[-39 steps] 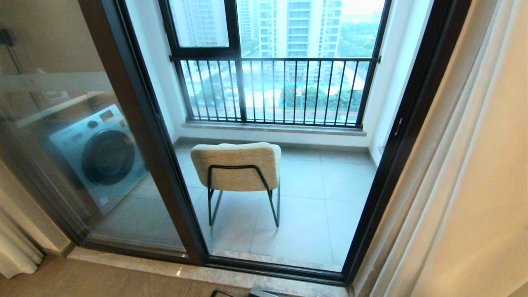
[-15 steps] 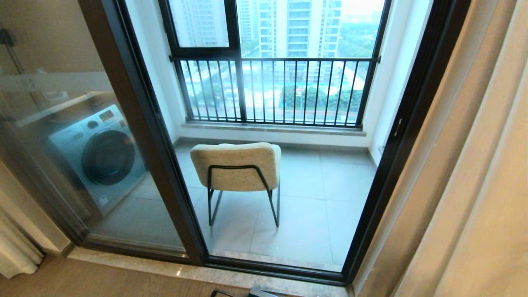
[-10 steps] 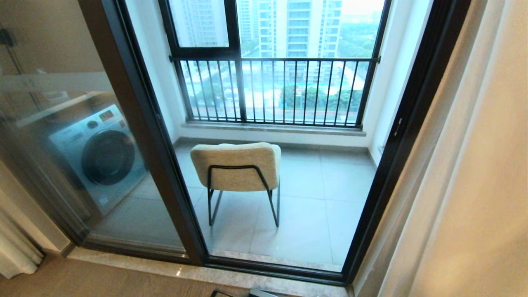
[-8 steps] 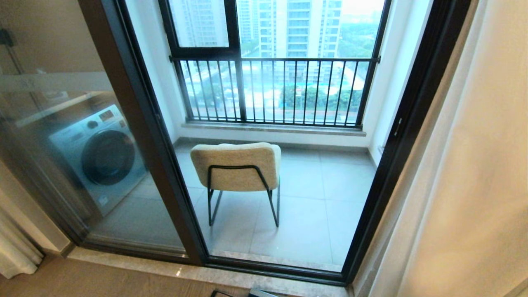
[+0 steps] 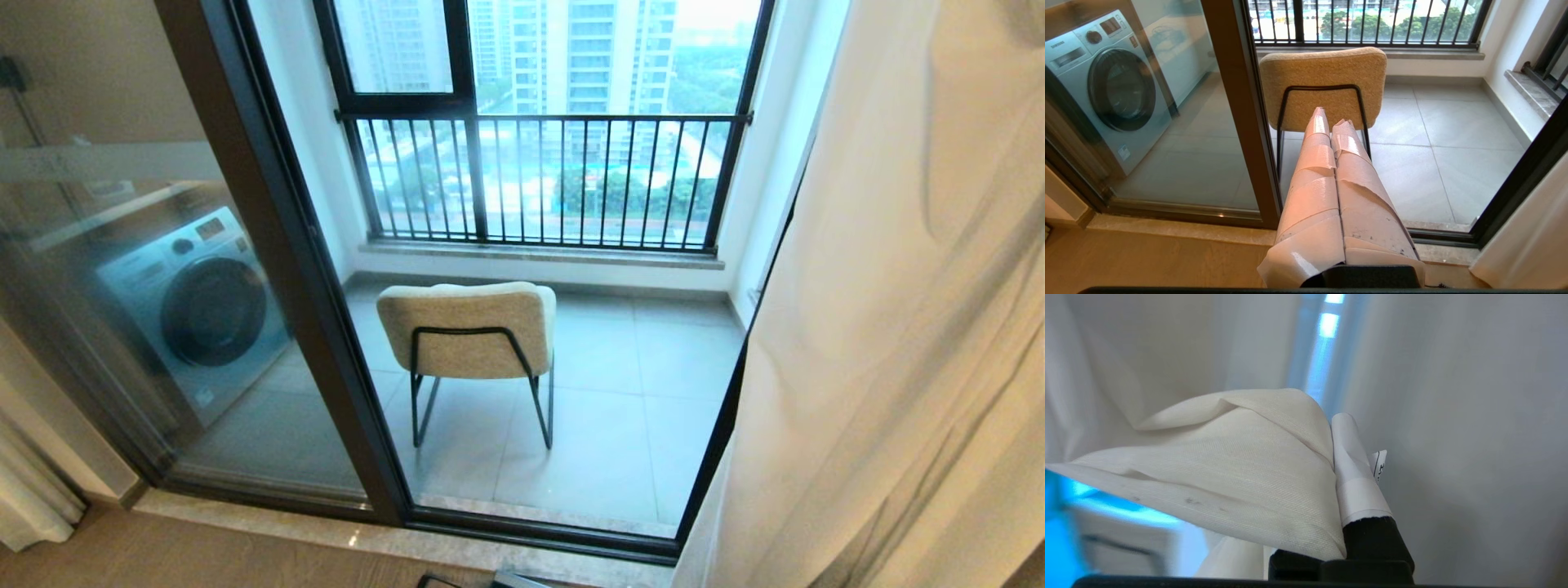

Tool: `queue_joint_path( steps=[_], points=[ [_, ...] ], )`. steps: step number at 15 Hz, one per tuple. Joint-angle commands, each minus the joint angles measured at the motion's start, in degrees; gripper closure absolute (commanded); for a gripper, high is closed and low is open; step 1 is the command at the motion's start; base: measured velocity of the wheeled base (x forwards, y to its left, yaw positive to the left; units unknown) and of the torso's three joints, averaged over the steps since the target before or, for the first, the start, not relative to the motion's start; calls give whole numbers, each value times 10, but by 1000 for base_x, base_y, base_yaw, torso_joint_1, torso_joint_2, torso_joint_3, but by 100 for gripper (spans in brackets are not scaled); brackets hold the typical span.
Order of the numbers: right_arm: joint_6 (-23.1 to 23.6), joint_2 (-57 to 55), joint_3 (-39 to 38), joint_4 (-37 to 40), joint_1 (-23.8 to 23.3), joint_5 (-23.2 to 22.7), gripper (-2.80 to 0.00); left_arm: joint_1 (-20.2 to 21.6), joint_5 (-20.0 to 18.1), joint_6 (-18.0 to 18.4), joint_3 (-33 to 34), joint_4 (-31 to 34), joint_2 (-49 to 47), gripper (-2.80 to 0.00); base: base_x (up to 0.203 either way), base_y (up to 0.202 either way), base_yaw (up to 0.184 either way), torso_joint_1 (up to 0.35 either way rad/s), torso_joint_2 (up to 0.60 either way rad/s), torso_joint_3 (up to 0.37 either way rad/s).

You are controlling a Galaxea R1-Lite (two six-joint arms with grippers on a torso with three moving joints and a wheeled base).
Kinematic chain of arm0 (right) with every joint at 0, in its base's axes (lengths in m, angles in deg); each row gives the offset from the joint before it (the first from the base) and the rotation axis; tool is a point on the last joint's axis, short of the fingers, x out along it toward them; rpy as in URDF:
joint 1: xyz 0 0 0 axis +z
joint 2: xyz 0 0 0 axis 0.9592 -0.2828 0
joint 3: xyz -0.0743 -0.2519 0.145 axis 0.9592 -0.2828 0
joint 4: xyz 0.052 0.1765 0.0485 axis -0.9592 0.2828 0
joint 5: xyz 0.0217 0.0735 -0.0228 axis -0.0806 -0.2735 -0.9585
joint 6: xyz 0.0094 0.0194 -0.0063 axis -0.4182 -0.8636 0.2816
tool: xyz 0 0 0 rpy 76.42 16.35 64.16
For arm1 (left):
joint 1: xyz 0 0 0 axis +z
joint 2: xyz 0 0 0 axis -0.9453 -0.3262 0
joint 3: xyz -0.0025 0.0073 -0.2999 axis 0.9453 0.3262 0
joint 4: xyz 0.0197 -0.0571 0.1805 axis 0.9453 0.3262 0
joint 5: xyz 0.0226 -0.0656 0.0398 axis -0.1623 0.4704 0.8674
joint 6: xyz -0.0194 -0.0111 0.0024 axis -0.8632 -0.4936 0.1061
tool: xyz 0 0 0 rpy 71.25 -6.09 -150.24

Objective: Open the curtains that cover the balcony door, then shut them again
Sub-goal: Pull the inner curtains open on both sides

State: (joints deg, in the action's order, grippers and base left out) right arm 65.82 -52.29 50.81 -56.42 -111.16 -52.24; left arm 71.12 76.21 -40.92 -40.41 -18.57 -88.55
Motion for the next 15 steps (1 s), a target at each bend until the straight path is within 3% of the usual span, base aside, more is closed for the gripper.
queue_joint_path(
  steps=[1,4,9,12,13,15],
  points=[
    [0,-23,-17,-4,63,-1,0,0,0,0,0,0,0,0,0,0,0,0,0,0],
    [4,-48,-48,-10,96,0,0,0,0,0,0,0,0,0,0,0,0,0,0,0],
    [2,-83,-130,-105,117,-2,0,0,0,0,0,0,0,0,0,0,0,0,0,0],
    [2,-82,-133,-101,116,0,0,0,0,0,0,0,0,0,0,0,0,0,0,0],
    [1,-81,-133,-101,116,1,-280,0,0,0,0,0,0,0,0,0,0,0,0,0],
    [0,-76,-136,-100,116,1,-280,0,0,0,0,0,0,0,0,0,0,0,0,0]
  ],
)
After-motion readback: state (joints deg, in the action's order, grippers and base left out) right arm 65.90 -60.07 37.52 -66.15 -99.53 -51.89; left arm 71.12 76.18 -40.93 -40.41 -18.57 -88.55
